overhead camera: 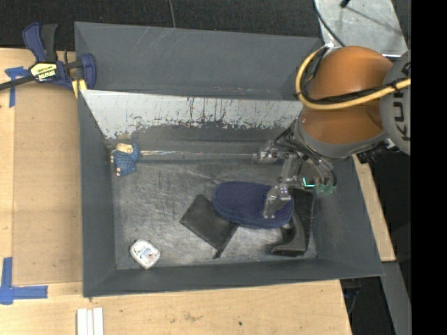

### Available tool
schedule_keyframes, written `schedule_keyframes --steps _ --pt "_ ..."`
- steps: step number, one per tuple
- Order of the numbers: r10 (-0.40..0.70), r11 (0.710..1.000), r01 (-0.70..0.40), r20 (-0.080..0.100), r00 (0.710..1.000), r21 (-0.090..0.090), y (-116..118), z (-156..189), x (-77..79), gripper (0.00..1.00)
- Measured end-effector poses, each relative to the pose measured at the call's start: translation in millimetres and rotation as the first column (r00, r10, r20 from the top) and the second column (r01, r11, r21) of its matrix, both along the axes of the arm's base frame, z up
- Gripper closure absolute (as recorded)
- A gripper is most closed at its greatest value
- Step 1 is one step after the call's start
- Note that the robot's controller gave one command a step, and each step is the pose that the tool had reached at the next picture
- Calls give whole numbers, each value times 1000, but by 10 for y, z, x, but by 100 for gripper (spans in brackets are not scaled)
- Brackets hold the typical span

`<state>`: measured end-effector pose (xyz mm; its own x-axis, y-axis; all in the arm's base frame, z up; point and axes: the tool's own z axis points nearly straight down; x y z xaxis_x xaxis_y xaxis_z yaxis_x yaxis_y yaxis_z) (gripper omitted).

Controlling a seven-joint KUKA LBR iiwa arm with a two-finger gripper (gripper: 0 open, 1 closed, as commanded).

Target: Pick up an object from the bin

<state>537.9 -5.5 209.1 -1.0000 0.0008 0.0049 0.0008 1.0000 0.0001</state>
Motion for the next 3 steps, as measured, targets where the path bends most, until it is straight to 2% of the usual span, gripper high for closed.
schedule_keyframes --steps 1,2,3 --pt "56 998 -56 0 998 1 272 -1137 167 0" --pt "54 999 -54 9 998 0 265 -1087 189 100" --pt "391 920 -391 16 920 -3 553 1016 59 100"
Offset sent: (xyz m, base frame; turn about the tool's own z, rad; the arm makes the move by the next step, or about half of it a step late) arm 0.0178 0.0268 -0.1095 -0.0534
